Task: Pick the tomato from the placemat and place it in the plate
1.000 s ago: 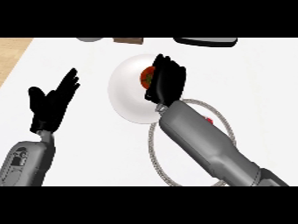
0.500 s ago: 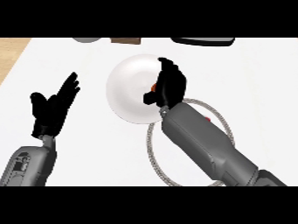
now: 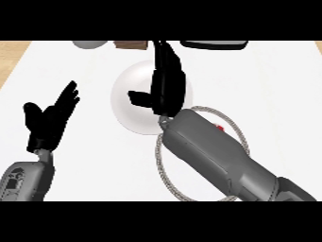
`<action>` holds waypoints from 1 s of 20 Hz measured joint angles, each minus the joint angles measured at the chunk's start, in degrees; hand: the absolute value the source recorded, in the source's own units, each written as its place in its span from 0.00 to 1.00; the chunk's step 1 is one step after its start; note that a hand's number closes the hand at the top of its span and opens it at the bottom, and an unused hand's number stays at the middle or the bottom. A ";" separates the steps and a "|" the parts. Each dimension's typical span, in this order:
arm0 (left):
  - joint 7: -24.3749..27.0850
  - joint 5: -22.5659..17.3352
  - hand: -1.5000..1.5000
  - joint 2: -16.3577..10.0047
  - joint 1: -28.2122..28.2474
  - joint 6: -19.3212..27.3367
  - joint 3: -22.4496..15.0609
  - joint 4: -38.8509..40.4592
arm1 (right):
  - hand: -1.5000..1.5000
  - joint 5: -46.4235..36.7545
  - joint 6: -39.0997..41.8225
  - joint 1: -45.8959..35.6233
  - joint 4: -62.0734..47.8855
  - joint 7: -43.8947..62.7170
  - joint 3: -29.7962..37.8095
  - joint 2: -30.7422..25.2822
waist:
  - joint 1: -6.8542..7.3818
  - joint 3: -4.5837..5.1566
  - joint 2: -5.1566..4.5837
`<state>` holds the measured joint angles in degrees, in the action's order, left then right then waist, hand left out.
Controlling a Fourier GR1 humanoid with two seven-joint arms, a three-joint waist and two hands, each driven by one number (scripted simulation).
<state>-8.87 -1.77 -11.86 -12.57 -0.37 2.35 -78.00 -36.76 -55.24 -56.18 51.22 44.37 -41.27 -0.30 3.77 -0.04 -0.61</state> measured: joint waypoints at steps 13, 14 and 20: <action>-0.39 -0.31 0.50 0.11 0.70 0.25 1.07 -1.13 | 0.00 25.75 -8.10 8.08 10.78 -16.74 1.82 0.21 | -1.28 -0.03 -0.02; 0.27 -0.29 0.50 0.18 0.66 0.25 1.35 -0.39 | 0.00 27.54 -8.08 8.45 10.34 -19.25 2.10 0.24 | -1.50 -0.03 0.01; -0.21 -0.89 0.50 -0.94 2.03 -0.97 2.88 -1.22 | 0.00 34.39 -5.48 12.50 9.04 -31.38 4.60 0.30 | -2.51 0.00 0.30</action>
<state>-9.09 -2.66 -12.80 -10.54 -1.35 5.23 -79.22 -2.36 -60.72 -43.68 60.26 12.99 -36.67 0.00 1.26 -0.04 -0.31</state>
